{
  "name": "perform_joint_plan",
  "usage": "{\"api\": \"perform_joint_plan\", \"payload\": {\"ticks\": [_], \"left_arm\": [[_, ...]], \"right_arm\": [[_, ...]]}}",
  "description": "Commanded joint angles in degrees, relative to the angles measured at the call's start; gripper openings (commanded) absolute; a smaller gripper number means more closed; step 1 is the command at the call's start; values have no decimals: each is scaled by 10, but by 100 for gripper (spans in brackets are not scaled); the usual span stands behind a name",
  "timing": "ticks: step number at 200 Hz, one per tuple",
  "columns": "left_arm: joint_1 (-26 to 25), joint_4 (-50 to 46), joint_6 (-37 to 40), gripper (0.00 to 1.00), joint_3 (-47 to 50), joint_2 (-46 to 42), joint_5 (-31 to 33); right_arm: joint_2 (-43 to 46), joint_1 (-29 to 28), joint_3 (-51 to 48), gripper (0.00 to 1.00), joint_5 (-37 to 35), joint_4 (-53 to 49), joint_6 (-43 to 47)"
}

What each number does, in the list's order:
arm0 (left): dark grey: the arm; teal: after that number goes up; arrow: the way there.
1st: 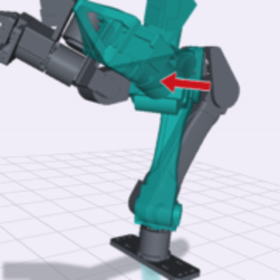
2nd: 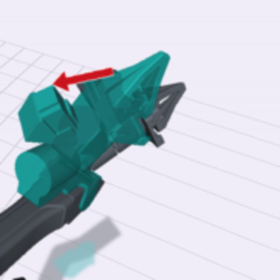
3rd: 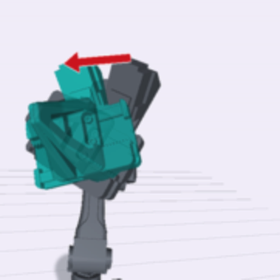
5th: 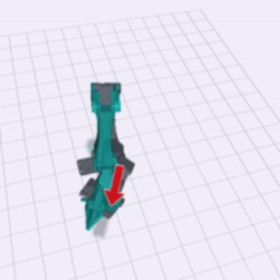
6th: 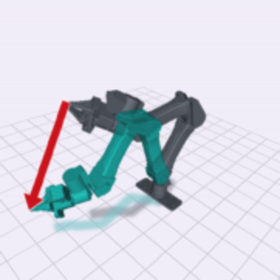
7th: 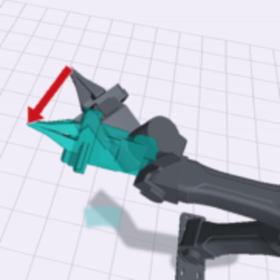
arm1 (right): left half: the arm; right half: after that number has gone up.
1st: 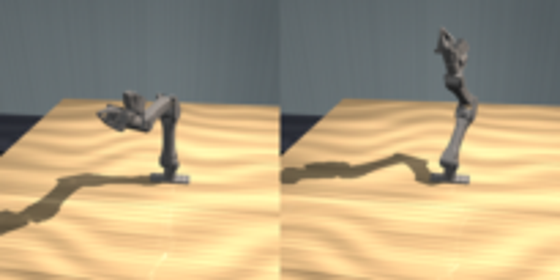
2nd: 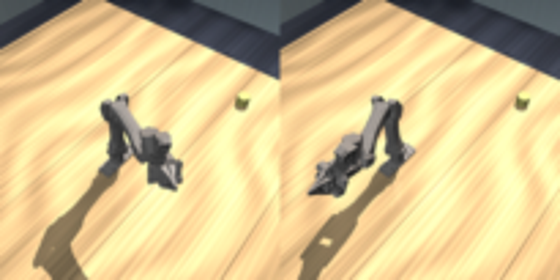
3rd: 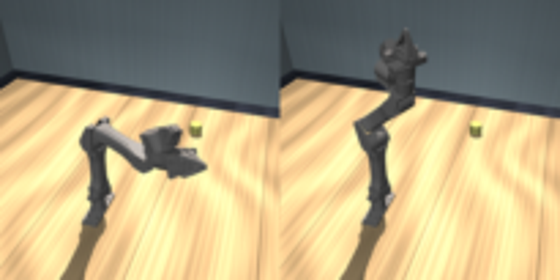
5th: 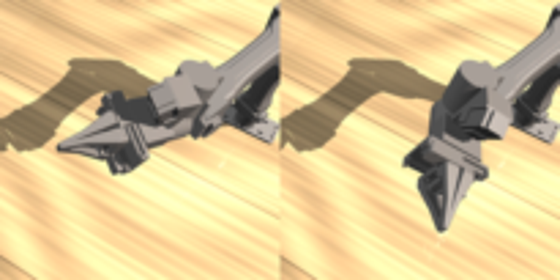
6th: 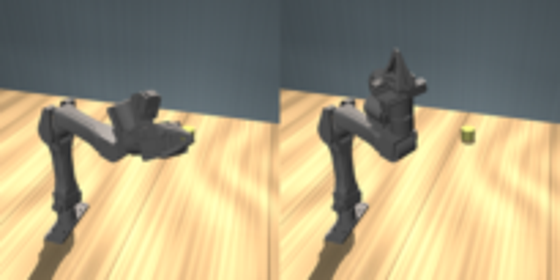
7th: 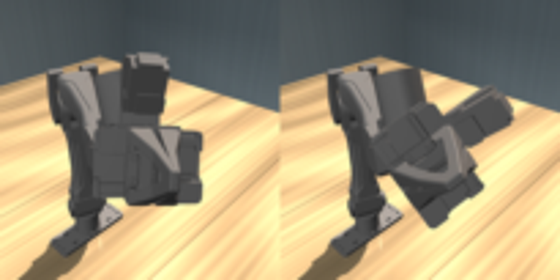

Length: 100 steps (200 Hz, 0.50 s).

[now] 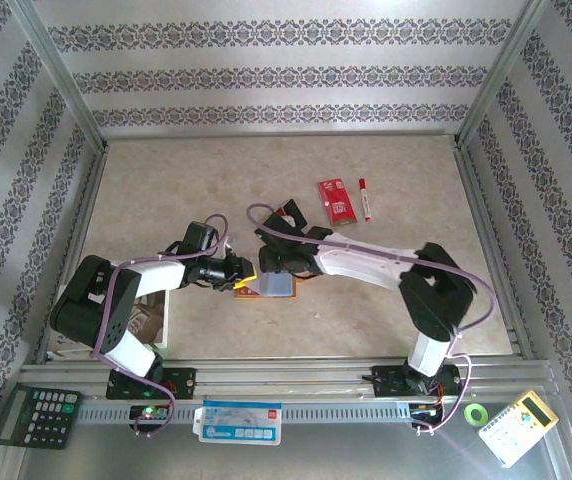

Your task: Take the credit cards out of the card holder

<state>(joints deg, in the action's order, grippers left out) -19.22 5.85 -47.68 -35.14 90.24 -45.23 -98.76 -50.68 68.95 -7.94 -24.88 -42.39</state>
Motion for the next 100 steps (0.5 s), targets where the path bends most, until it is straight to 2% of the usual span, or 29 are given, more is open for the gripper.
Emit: {"api": "perform_joint_plan", "payload": {"ticks": [1, 52, 100], "left_arm": [[-21, 56, -33, 32, 0, -21, 8], [-65, 93, -62, 46, -15, -19, 31], [-93, 70, -55, 59, -45, 24, 65]], "right_arm": [[48, 11, -42, 52, -49, 24, -38], [142, 41, -124, 53, -88, 63, -63], [173, 59, -155, 53, -84, 74, -70]]}}
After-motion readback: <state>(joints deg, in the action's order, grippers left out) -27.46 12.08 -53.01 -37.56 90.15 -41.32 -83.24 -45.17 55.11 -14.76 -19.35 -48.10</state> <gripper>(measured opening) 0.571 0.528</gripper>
